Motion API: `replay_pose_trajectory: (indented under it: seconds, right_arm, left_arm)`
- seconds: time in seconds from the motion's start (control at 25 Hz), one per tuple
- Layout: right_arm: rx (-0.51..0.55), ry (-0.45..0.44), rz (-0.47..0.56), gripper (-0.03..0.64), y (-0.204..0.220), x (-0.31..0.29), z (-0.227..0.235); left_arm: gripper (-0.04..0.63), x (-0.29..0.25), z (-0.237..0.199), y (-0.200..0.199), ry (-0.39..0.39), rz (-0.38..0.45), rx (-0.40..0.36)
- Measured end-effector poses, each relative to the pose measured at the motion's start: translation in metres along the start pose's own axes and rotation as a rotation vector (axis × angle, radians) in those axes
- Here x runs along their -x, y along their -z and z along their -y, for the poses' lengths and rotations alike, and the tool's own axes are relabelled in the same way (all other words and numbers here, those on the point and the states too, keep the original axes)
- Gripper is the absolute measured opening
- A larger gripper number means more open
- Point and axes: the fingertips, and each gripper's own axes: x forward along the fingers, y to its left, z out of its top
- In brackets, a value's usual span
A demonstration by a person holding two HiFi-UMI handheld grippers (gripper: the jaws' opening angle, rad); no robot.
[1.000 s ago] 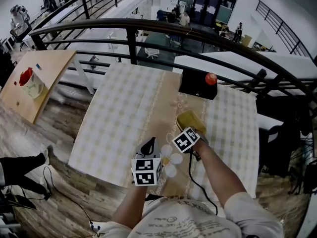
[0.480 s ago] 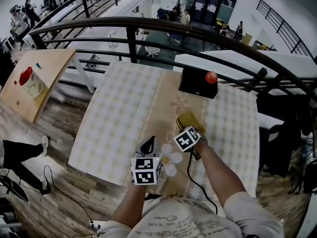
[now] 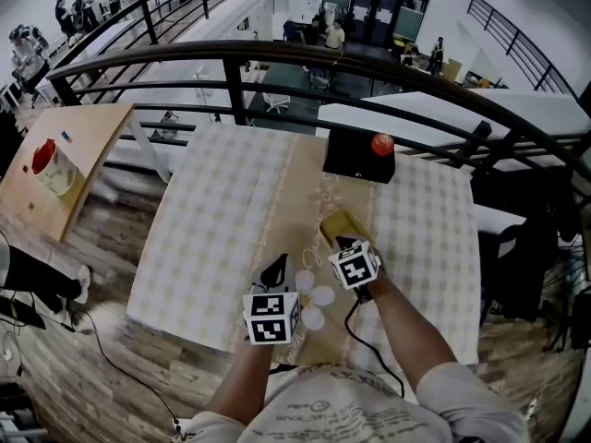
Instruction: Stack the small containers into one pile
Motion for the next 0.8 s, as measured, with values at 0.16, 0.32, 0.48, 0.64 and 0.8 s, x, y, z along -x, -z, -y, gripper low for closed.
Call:
replay_pose_trajectory:
  seconds: [0.16, 0.32, 0.48, 0.64, 0.8]
  right_arm:
    - [-0.114, 0.066, 0.111, 0.003, 0.006, 0.026, 0.025]
    - [-0.167, 0.111, 0.203, 0.002, 0.007, 0.058, 0.045]
    - [-0.173, 0.157, 0.306, 0.002, -0.003, 0.099, 0.059]
    - [-0.207, 0.206, 0.440, 0.002, -0.016, 0.147, 0.075]
    - [-0.206, 0.268, 0.593, 0.002, -0.027, 0.202, 0.092]
  left_arm:
    - [0.005, -0.004, 0.020, -0.005, 0.018, 0.002, -0.020]
    - [0.005, -0.014, 0.044, -0.014, 0.051, 0.011, -0.050]
    - [0.005, -0.017, 0.066, -0.027, 0.087, 0.029, -0.082]
    - [0.005, -0.017, 0.092, -0.043, 0.116, 0.059, -0.108]
    - [0.005, -0.015, 0.128, -0.055, 0.149, 0.087, -0.133]
